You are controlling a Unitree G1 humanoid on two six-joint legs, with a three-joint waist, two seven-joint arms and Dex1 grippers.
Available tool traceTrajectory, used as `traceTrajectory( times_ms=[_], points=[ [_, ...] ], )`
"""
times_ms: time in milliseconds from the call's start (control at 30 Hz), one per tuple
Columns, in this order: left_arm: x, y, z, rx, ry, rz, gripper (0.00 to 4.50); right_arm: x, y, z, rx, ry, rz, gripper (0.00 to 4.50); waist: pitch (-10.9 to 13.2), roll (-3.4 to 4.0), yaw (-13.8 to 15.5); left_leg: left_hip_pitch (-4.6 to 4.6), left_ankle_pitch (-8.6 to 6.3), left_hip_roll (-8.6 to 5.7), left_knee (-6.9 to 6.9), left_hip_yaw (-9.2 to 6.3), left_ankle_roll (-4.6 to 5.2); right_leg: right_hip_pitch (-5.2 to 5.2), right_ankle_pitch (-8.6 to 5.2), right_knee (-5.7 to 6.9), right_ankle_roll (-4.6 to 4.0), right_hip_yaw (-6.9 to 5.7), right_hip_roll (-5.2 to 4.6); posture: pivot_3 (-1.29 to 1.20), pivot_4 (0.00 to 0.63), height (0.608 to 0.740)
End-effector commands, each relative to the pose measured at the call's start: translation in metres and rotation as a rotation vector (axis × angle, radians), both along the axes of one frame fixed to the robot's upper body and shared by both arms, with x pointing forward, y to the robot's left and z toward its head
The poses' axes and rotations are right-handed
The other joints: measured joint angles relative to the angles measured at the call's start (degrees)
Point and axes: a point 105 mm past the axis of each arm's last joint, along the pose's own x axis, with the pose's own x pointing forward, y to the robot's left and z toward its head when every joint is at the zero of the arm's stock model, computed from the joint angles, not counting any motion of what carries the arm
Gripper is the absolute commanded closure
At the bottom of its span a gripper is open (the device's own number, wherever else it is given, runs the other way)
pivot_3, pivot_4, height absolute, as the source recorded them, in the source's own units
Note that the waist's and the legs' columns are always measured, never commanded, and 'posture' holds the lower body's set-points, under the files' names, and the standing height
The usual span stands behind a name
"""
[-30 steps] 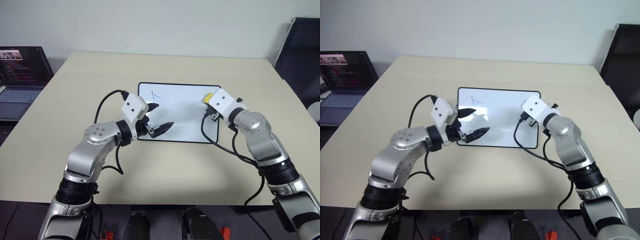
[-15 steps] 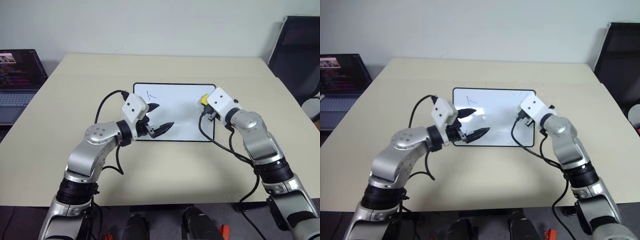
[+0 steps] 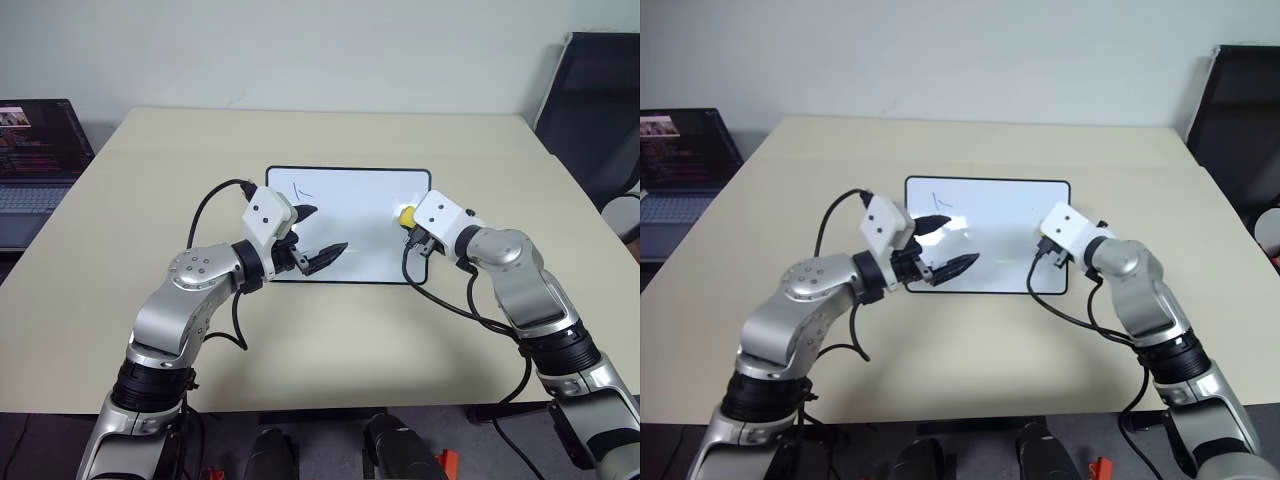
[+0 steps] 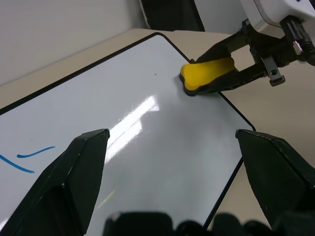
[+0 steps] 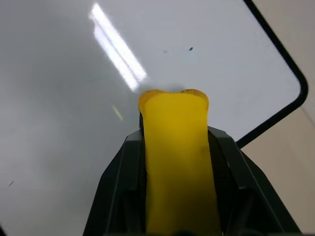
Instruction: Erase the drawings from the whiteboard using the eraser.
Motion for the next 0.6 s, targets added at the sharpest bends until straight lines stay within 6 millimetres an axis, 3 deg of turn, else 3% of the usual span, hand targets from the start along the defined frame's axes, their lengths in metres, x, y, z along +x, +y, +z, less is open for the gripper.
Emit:
traceTrajectory(
  times_ms=[33, 133, 233, 367, 600],
  points=[
    [-0.004, 0.0, 0.015, -0.015, -0.059, -0.007, 0.0, 0.017, 0.004, 0.015, -0.012, -0.116, -0.044, 3.19, 0.01, -0.01, -0.71, 0.0, 0.0, 0.0, 0.01, 0.0, 0.0, 0.0, 0.0, 0.0, 0.0, 0.01, 0.0, 0.0, 0.15, 0.74],
    [-0.003, 0.001, 0.015, -0.01, -0.059, -0.001, 0.0, 0.026, 0.019, 0.03, 0.009, -0.2, -0.026, 3.19, 0.04, -0.01, -1.07, 0.0, 0.02, -0.02, 0.01, 0.0, 0.02, 0.0, 0.02, 0.0, 0.01, 0.02, 0.0, 0.0, 0.15, 0.74],
    [-0.003, 0.003, 0.014, -0.007, -0.059, 0.005, 0.0, 0.029, 0.029, 0.03, 0.016, -0.205, -0.001, 3.19, 0.04, -0.01, -0.99, -0.01, 0.01, -0.02, -0.1, 0.01, 0.02, -0.04, 0.02, 0.0, 0.01, 0.01, 0.0, 0.0, 0.15, 0.74],
    [-0.003, 0.004, 0.014, -0.004, -0.061, 0.011, 0.0, 0.018, 0.034, -0.001, -0.025, -0.048, 0.064, 3.19, 0.03, -0.02, -0.88, -0.05, 0.01, -0.01, -0.38, 0.01, 0.02, -0.08, -0.04, -0.08, 0.01, 0.0, 0.0, 0.0, 0.15, 0.74],
    [-0.003, 0.007, 0.012, -0.003, -0.058, 0.018, 0.0, 0.008, 0.019, -0.01, -0.05, 0.004, 0.051, 3.19, 0.03, -0.02, -0.86, -0.03, 0.02, -0.02, -0.38, -0.02, 0.01, -0.07, -0.06, -0.06, -0.02, -0.04, 0.0, 0.0, 0.15, 0.74]
  ],
)
